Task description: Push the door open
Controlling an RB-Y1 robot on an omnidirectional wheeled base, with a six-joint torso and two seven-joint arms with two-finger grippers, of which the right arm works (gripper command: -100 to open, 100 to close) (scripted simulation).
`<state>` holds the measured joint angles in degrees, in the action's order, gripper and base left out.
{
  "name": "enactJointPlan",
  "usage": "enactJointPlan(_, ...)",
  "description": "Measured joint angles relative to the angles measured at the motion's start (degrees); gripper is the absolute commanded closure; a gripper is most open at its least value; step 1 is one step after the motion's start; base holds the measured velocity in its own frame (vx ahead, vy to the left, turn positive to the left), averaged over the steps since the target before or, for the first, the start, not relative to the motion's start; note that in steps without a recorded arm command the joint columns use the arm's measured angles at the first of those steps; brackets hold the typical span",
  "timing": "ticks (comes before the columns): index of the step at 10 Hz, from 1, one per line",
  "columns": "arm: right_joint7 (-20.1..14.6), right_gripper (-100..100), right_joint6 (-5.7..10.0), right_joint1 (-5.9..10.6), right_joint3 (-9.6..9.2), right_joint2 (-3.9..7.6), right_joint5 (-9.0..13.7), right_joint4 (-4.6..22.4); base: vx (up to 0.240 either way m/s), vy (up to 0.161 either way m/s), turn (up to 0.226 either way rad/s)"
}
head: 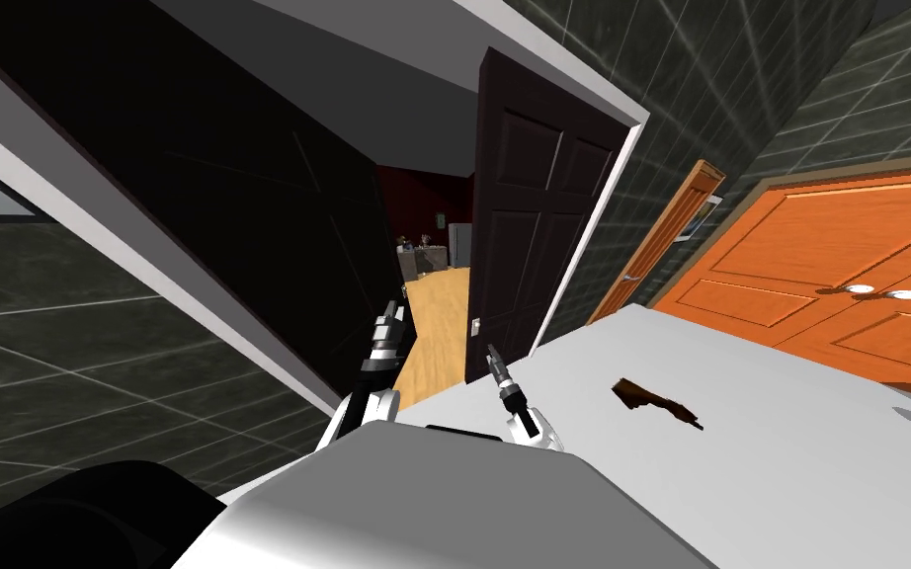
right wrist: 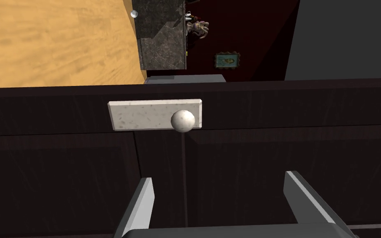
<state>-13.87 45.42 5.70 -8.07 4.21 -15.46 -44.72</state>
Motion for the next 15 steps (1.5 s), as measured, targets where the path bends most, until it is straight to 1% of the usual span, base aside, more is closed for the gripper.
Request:
enactJointPlan(2, -0.34, -100, 0.25, 0.31, -0.52, -0.22, -0.03, 1.54, 0.147, -0.155, 0.141)
enactJointPlan(3, -0.65, -100, 0.25, -0.04, -0.97, -0.29, -0.12, 1.62, 0.186, -0.116, 0.099)
enactJointPlan(4, -0.99, -100, -0.14, -0.66, -1.53, -0.52, -0.28, 1.16, 0.178, -0.131, 0.101)
enactJointPlan(5, -1.09, -100, 0.18, -0.69, -1.87, -0.94, -0.32, 2.23, 0.075, -0.071, 0.030)
enactJointPlan(6, -1.09, -100, 0.33, -0.66, -1.90, -0.97, -0.32, 2.40, 0.114, 0.010, 0.035)
enactJointPlan(7, -0.98, -100, 0.20, -0.66, -1.81, -0.77, -0.23, 2.35, 0.162, 0.062, 0.030)
enactJointPlan(10, -0.64, -100, 0.11, -0.40, -1.51, -0.59, 0.06, 2.78, 0.176, 0.082, 0.028)
enactJointPlan(12, -0.29, -100, 0.21, -0.10, -1.23, -0.92, 0.31, 3.38, 0.210, 0.066, 0.031)
enactJointPlan(14, -0.09, -100, -0.02, -0.13, -1.07, -1.46, 0.49, 3.26, 0.133, 0.051, 0.009)
enactJointPlan(15, -0.05, 100, 0.09, -0.15, -1.10, -1.52, 0.49, 3.22, -0.016, -0.004, 0.003)
